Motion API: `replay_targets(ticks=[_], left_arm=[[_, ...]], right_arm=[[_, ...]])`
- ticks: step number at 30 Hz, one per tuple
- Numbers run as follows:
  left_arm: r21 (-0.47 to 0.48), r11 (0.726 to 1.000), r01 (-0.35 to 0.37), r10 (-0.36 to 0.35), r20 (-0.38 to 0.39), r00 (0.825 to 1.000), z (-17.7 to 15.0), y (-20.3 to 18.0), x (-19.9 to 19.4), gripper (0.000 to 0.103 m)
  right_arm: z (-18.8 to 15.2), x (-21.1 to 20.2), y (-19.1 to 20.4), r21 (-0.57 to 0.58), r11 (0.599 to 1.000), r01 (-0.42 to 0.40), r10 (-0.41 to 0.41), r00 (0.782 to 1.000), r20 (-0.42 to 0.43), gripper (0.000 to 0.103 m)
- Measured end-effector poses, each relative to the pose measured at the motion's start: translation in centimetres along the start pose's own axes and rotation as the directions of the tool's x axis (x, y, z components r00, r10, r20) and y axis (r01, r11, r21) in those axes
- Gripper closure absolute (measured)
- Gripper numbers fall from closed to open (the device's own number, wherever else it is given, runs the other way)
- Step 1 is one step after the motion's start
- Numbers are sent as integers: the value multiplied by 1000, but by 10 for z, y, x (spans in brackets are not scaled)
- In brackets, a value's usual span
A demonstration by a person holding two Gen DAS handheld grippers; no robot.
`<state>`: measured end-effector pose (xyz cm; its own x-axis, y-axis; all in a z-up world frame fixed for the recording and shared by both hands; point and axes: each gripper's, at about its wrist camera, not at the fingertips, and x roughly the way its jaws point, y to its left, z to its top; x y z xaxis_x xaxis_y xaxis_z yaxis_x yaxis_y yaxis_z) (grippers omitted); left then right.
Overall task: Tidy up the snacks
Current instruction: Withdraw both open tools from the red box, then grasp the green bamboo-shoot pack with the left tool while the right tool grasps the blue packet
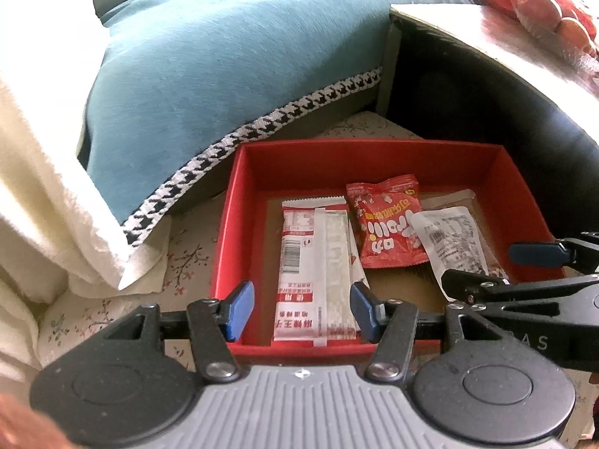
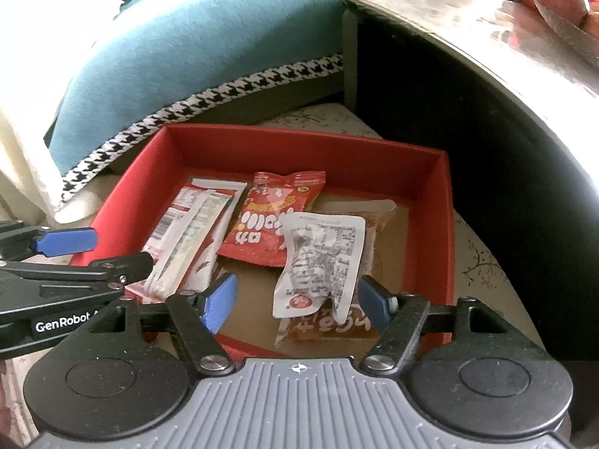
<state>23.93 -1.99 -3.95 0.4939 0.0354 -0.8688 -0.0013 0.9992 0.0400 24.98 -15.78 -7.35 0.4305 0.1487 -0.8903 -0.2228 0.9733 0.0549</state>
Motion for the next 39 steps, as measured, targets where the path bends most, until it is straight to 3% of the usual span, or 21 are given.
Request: replay_targets(ticks=[24,28,35,39], left_arm=[[-49,999,3,-2,2,1000,-54,18,-44,52],[-52,999,-11,11,-3,1000,-66,20,-48,47],[-106,994,-24,20,-42,999,-93,35,-49,47],[-166,985,-55,39,-101,994,-106,52,-36,47]], right_arm=[[-40,-38,28,-23,997,-69,69,997,16,20],[-49,-42,34,-43,997,-71,72,997,10,20],[-66,-40,44,-85,994,-69,67,997,-32,19],[-72,-38,46,-97,993,-71,66,996,-53,17]])
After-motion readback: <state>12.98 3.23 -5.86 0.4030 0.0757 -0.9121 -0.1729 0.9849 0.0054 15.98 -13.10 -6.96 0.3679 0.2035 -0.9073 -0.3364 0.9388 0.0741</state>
